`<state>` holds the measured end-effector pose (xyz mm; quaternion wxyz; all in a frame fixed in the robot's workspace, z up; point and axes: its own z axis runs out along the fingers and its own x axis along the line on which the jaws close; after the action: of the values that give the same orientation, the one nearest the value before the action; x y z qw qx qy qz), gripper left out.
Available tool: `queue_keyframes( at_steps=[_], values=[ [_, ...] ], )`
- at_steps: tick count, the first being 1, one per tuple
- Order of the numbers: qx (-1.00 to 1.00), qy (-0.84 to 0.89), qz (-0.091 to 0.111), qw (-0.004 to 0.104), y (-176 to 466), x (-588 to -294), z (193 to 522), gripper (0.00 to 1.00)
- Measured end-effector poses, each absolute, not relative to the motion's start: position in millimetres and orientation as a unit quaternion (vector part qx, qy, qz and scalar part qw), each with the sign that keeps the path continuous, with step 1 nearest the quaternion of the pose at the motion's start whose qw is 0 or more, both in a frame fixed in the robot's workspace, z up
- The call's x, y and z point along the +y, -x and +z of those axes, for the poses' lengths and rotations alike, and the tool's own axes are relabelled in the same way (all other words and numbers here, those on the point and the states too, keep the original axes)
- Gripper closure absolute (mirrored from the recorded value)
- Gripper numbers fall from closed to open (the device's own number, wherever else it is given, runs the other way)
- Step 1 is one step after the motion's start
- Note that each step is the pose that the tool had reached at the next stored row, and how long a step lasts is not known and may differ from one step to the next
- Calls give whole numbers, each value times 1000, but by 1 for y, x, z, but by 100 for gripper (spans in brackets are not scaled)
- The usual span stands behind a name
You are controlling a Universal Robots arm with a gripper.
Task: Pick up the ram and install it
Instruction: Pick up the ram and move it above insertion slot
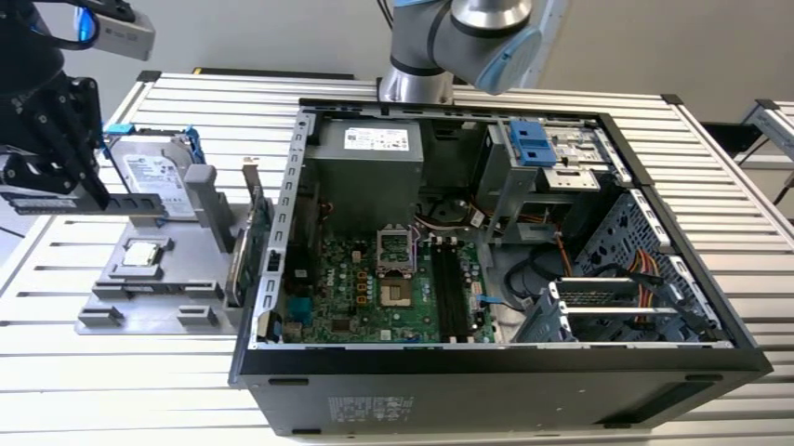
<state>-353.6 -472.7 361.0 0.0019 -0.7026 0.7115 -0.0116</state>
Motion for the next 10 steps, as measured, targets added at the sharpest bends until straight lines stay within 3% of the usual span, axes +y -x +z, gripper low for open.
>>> queue_keyframes(
  at_steps=[10],
  values=[
    [711,703,-12,2,340,-472,361,100]
  ],
)
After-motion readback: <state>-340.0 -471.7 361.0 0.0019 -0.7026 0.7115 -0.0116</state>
